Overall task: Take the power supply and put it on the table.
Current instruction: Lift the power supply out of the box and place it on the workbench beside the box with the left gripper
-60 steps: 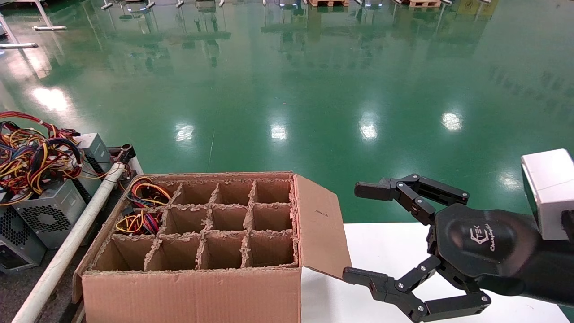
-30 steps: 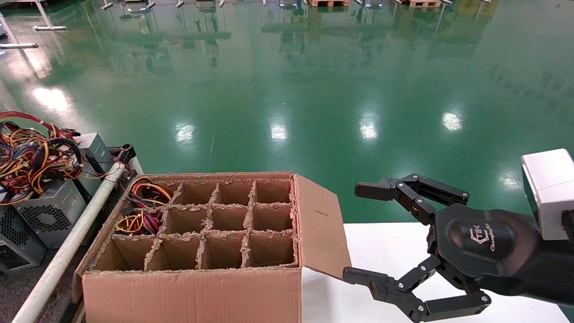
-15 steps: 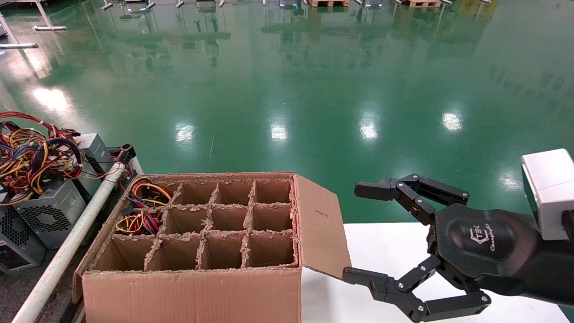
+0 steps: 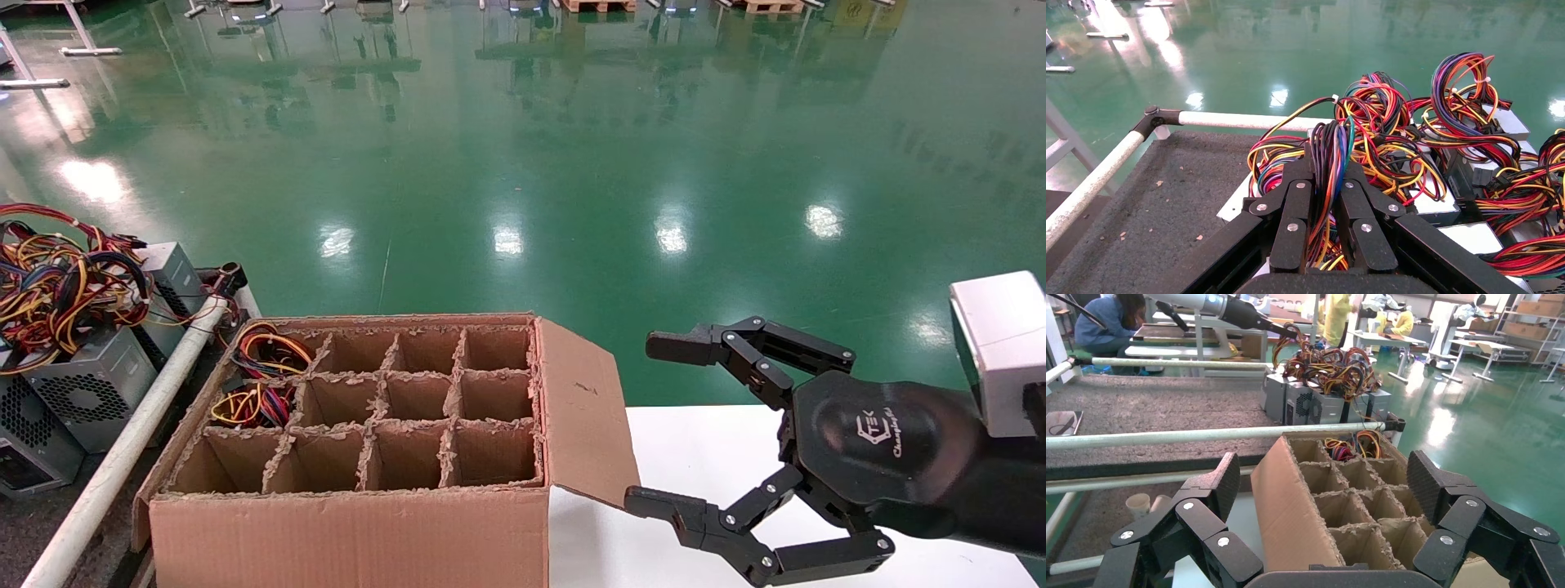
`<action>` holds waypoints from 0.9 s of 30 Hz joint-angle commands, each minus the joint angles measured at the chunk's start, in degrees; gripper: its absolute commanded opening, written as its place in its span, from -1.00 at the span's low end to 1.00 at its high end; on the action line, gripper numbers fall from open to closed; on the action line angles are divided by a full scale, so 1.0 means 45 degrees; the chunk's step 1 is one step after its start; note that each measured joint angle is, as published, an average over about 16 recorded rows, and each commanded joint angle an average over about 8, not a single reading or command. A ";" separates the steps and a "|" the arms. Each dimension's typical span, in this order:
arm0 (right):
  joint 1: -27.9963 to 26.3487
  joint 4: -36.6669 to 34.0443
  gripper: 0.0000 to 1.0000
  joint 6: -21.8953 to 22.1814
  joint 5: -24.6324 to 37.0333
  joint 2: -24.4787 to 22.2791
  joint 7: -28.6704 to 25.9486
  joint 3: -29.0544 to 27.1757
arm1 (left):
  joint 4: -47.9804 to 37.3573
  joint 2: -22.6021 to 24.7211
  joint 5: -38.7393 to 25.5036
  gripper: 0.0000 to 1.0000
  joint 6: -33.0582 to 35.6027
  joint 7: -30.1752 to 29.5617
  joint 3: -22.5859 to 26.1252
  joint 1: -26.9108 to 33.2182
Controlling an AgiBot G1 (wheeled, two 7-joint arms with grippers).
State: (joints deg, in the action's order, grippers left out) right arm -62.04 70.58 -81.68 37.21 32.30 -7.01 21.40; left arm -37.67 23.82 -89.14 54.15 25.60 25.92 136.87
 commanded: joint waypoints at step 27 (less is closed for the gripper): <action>0.0000 0.0000 1.00 0.0000 0.0000 0.0000 0.0000 0.0000 | -0.0015 0.0007 -0.0034 1.00 0.0016 0.0009 0.0043 0.0069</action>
State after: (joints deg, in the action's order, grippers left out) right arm -62.04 70.58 -81.68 37.21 32.30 -7.01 21.40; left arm -37.58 23.76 -89.39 54.29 25.75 26.21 137.20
